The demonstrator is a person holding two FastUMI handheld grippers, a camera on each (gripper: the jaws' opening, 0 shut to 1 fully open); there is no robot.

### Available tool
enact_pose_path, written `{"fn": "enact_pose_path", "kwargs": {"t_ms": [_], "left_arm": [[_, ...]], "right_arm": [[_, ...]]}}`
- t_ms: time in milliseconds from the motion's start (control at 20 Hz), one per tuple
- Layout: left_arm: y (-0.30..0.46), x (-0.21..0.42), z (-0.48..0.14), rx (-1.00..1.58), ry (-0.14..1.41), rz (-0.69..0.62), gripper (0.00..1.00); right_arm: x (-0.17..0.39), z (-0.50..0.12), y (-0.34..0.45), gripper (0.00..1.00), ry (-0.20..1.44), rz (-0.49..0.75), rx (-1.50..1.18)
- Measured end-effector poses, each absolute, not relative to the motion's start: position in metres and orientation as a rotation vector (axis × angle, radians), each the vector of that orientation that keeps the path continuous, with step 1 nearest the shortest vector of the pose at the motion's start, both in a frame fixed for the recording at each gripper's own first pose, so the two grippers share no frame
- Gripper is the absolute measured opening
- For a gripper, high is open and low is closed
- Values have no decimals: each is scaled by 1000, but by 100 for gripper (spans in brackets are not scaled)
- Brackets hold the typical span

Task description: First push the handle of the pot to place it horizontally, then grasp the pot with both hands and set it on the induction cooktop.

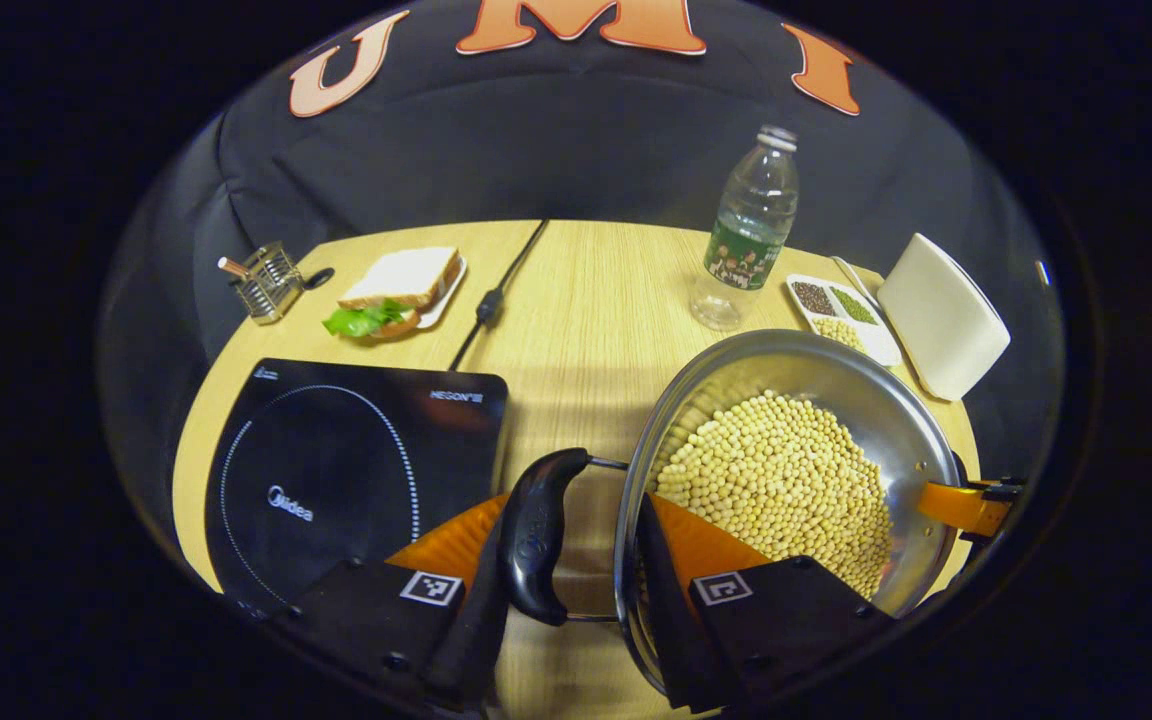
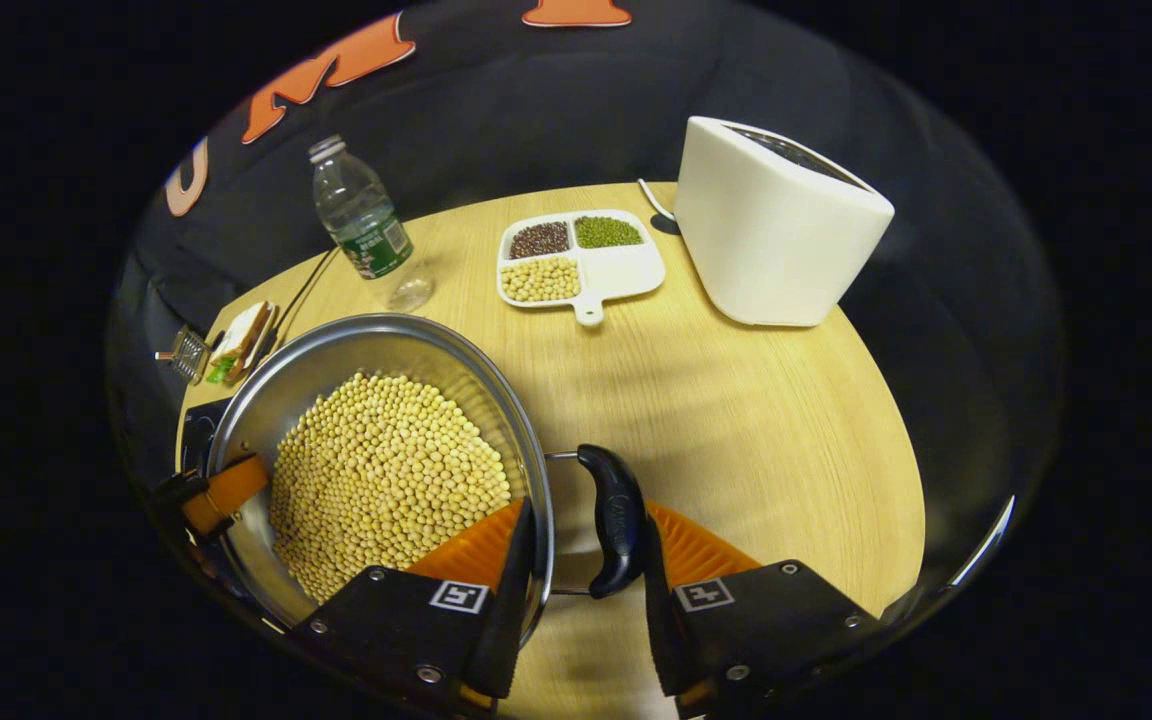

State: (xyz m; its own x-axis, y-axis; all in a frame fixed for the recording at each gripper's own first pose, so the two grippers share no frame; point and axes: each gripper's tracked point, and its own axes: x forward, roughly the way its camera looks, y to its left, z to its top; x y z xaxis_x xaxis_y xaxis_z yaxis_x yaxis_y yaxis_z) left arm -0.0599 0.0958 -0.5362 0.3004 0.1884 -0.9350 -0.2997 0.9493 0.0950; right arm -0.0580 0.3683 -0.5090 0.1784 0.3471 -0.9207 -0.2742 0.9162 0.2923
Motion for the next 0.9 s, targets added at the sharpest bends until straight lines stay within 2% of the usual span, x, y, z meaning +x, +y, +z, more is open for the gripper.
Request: {"fn": "enact_pose_path", "kwargs": {"t_ms": [350,400,450,550,600,650,700,750,800,900], "left_arm": [[129,-66,-474,-77,1114,376,70],[134,-65,-464,-67,1095,379,69],[141,-67,-452,-69,1086,390,69],[153,-68,-437,-88,1066,419,67],[161,-68,-428,-94,1055,433,70],[170,-69,-419,-95,1046,446,69],[178,-68,-412,-96,1037,457,69],[187,-68,-405,-96,1028,469,69],[197,-69,-401,-97,1021,482,69],[216,-73,-387,-92,1008,510,69]], "right_arm": [[-55,-446,391,51,1225,521,87],[-54,-437,395,47,1207,532,85],[-52,-428,401,51,1191,541,83],[-50,-410,415,51,1164,562,89],[-51,-402,421,46,1151,574,90],[-51,-393,429,46,1136,586,90],[-51,-385,437,51,1124,596,91],[-51,-378,445,46,1113,608,93],[-51,-370,455,51,1104,620,95],[-53,-357,474,51,1091,650,95]]}}
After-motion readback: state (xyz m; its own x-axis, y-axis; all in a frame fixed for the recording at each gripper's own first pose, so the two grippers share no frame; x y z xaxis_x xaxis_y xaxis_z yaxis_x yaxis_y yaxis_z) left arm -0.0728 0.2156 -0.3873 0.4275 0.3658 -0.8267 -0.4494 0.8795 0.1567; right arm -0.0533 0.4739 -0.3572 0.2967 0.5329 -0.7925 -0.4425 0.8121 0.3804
